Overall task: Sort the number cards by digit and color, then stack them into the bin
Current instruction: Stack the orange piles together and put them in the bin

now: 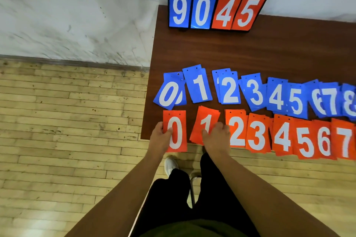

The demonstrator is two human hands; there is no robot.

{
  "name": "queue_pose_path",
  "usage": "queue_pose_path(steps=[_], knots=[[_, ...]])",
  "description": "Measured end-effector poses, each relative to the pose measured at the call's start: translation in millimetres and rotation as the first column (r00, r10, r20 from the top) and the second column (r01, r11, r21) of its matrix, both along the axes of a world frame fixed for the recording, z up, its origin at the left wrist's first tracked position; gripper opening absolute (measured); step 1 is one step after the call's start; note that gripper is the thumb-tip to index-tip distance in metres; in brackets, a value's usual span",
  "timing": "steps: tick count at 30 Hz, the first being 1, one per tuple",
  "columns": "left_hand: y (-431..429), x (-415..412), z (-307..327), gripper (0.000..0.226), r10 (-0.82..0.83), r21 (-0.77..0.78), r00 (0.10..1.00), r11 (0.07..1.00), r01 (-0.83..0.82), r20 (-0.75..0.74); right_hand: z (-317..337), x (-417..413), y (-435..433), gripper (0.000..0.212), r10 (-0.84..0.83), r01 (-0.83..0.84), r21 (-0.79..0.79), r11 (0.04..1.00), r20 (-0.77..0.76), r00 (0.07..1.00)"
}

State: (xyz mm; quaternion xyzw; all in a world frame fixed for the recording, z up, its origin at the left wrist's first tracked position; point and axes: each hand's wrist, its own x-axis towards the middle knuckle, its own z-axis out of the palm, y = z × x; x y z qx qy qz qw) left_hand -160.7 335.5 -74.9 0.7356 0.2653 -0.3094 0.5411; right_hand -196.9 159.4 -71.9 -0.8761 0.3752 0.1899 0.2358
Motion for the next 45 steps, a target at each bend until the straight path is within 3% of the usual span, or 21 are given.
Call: queue_pose_path(steps=[3, 6, 9, 11, 14, 16, 21, 24, 27, 29, 32, 35, 39, 45], knots=[[0, 1, -3, 0.033, -0.017, 0.032, 1.0, 0.999, 0.016, 0.015, 0, 10, 11, 0.084, -0.001, -0.013, -0.112, 0.994, -0.127, 0.992], [-2, 0, -5, 0.027, -0.03, 0.036, 0.999, 0.999, 0.03, 0.023, -8, 22, 17, 0.104, -0.135, 0.124, -0.067, 0.99, -0.2, 0.97], [-5, 0, -6, 0.025, -0.028, 0.025, 0.999, 0.999, 0.027, 0.02, -16, 31, 11, 0.111, -0.264, 0.272, 0.015, 0.962, -0.193, 0.945], [-7, 1, -6, 0.025, -0.027, 0.024, 0.999, 0.999, 0.026, 0.024, -21, 31, 5, 0.097, -0.259, 0.273, 0.071, 0.959, -0.162, 0.952], [-11, 3, -5, 0.031, -0.032, 0.04, 0.999, 0.999, 0.03, 0.037, -24, 24, -5, 0.05, -0.233, 0.231, 0.256, 0.939, -0.026, 0.972], [-14, 5, -4, 0.03, -0.03, 0.061, 0.999, 0.998, 0.027, 0.041, -12, 17, -14, 0.032, -0.262, 0.218, 0.379, 0.899, 0.068, 0.963], [-34, 12, 3, 0.031, -0.08, 0.057, 0.995, 0.995, 0.077, 0.059, 22, -2, -54, 0.031, -0.335, 0.172, 0.509, 0.843, 0.248, 0.909], [-57, 17, 10, 0.028, -0.126, -0.05, 0.988, 0.99, 0.131, 0.09, 29, -5, -68, 0.035, -0.345, 0.171, 0.585, 0.793, 0.201, 0.917], [-79, 17, 16, 0.027, -0.126, -0.287, 0.991, 0.948, 0.136, 0.053, 31, -5, -70, 0.033, -0.231, 0.101, 0.496, 0.862, 0.209, 0.95], [-93, 14, 19, 0.03, -0.189, -0.344, 0.981, 0.919, 0.194, 0.048, 31, -8, -70, 0.035, -0.177, 0.081, 0.393, 0.916, 0.215, 0.96], [-103, 11, 14, 0.025, -0.284, -0.264, 0.951, 0.915, 0.306, 0.117, 27, -16, -68, 0.045, -0.041, -0.002, 0.219, 0.976, 0.191, 0.981], [-100, 14, 6, 0.019, -0.189, -0.214, 0.976, 0.954, 0.21, 0.111, 20, -26, -79, 0.043, -0.035, 0.008, 0.137, 0.991, 0.199, 0.979], [-84, 19, -1, 0.015, -0.197, -0.126, 0.975, 0.97, 0.21, 0.107, -4, -39, -82, 0.045, 0.261, -0.257, -0.074, 0.964, 0.058, 0.964], [-74, 21, -1, 0.018, -0.183, -0.08, 0.977, 0.978, 0.192, 0.106, -18, -37, -51, 0.04, 0.395, -0.39, -0.133, 0.911, 0.014, 0.918]])
